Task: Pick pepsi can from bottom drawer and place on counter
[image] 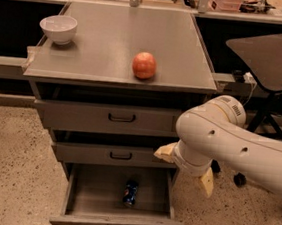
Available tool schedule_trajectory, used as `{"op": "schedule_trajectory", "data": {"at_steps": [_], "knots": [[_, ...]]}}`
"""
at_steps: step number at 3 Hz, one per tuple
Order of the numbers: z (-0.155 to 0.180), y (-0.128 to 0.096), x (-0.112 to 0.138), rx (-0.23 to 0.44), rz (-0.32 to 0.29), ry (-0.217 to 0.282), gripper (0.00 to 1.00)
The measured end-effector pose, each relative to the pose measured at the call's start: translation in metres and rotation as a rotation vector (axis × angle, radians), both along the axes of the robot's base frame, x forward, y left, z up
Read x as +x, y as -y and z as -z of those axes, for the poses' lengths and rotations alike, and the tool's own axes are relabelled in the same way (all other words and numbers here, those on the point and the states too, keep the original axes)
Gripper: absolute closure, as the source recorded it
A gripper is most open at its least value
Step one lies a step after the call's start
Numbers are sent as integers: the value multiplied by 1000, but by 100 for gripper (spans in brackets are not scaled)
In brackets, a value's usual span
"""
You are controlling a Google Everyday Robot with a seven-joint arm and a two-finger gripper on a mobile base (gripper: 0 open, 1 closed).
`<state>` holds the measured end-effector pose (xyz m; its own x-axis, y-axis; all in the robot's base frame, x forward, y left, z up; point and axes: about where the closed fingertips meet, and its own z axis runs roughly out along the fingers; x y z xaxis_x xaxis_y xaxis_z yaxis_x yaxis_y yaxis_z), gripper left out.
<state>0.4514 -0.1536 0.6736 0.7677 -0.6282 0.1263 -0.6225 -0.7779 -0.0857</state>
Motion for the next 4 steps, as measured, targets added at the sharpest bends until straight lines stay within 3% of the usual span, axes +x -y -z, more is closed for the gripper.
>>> {"op": "schedule_trajectory", "data": {"at_steps": [1, 2, 3, 4], "knots": [[-2, -4, -4, -30, -4, 11, 0], [19, -16, 21, -29, -102, 49, 0], [76, -23, 65, 10, -205, 71, 0], [170, -35, 81, 59, -276, -43, 0]]}}
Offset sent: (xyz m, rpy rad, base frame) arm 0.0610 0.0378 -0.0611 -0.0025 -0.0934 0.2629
